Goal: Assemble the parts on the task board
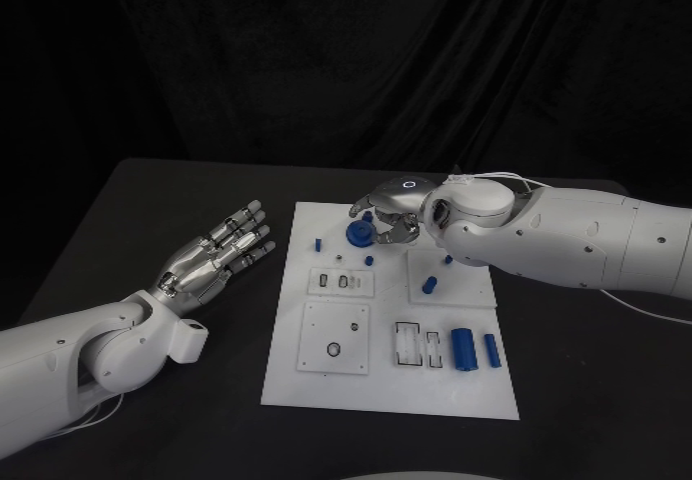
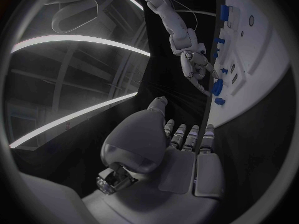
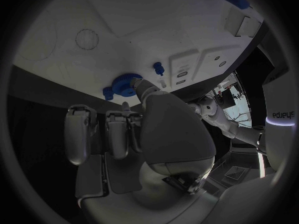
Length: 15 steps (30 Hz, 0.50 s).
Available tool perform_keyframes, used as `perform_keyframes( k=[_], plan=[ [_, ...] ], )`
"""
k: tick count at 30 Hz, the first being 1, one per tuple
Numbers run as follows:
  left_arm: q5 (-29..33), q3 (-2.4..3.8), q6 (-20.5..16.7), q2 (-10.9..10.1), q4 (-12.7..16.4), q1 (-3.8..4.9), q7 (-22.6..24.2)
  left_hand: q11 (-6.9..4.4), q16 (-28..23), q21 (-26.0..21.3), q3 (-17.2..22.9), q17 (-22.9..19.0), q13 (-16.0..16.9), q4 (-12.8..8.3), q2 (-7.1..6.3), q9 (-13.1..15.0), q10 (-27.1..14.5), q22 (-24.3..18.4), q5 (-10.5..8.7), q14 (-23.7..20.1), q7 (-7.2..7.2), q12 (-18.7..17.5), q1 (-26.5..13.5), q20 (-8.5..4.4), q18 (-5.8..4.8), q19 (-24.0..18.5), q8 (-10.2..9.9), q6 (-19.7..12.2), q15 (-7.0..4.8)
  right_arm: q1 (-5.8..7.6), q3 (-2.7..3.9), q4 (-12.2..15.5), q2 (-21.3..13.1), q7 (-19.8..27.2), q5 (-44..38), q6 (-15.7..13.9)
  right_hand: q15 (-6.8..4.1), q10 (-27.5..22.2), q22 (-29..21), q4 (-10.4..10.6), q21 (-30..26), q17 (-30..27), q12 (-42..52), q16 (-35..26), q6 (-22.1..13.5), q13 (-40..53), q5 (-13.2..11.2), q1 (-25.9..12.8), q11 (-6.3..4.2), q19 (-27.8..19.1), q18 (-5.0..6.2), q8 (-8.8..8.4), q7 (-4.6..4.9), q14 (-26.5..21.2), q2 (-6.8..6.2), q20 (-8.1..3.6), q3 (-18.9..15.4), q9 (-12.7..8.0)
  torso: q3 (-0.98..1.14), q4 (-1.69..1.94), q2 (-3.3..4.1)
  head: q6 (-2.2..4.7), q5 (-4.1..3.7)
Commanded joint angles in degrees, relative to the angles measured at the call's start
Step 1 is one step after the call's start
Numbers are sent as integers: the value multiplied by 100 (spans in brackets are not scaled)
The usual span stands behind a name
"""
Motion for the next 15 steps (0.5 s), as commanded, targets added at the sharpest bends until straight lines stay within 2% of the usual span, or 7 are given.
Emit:
perform_keyframes(
  k=[1, 5, 7, 9, 12, 15],
  plan=[
    [1, 4, 88, 8, 5, -2, 747, 28, 29, 28, 38, 9, 5, 1, 43, -1, 4, 8, 35, -8, 40, 27, -18, 40, 60, 6, 13, -17, 32, -15, 3, 40, -53, -18, -39, -183, -35, 525, 1006, -4, -42, 1509, -11, 16, 116, 1458, -49, 8, -44, 24, 53, 5, 1, 604, -36, -36, 38, 19, 1, -7, 0, 2, 7],
    [1, 4, 82, -13, 15, -3, 749, 28, 29, 28, 38, 9, 5, 1, 43, -1, 4, 8, 35, -8, 40, 27, -18, 40, 60, 6, 13, -17, 32, 23, 5, 150, -194, 34, -39, -542, -38, 551, 1012, 3, -38, 1509, 0, 16, 296, 1479, -69, -4, -43, 31, 50, 47, 8, 604, -27, -41, 40, 57, 1, -9, 0, 23, 20],
    [1, 4, 75, -28, 22, -4, 750, 28, 29, 28, 38, 9, 5, 1, 43, -1, 4, 8, 35, -8, 40, 27, -18, 40, 60, 6, 13, -17, 32, 88, 6, 261, -318, 40, -39, -716, -36, 582, 1027, 16, -22, 1509, 14, 16, 573, 1506, -88, -25, -36, 49, 44, 112, 24, 604, -26, -43, 35, 118, 2, -9, 0, 29, 28],
    [1, 4, 68, -44, 32, -4, 747, 28, 29, 28, 38, 9, 5, 1, 43, -1, 4, 8, 35, -8, 40, 27, -18, 40, 60, 6, 13, -17, 32, 190, 6, 431, -504, 11, -39, -856, -30, 586, 1047, 34, 2, 1509, 15, 16, 702, 1509, -129, -49, -24, 74, 35, 143, 42, 604, -28, -40, 23, 104, 2, -8, -2, 32, 36],
    [1, 4, 60, -59, 43, -4, 744, 31, 30, 29, 52, 10, 6, -6, 47, -1, 7, 8, 36, -5, 44, 28, -22, 43, 59, 6, 14, -12, 35, 312, 6, 641, -741, -48, -39, -956, -16, 586, 1090, 103, 55, 1509, 15, 16, 878, 1509, -372, -129, -6, 125, 17, 180, 67, 604, -20, -30, -30, 58, 3, -11, 0, 26, 38],
    [1, 5, 46, -78, 60, -4, 740, 31, 30, 29, 52, 10, 6, -6, 47, -1, 7, 8, 36, -5, 44, 28, -22, 43, 59, 6, 14, -12, 35, 460, 4, 936, -1121, -134, -39, -1041, -9, 586, 1148, 221, 129, 1509, 15, 16, 1046, 1509, -739, -242, 3, 193, -8, 202, 75, 604, -3, -21, -131, 8, 2, -19, 2, 28, 33]
  ],
)
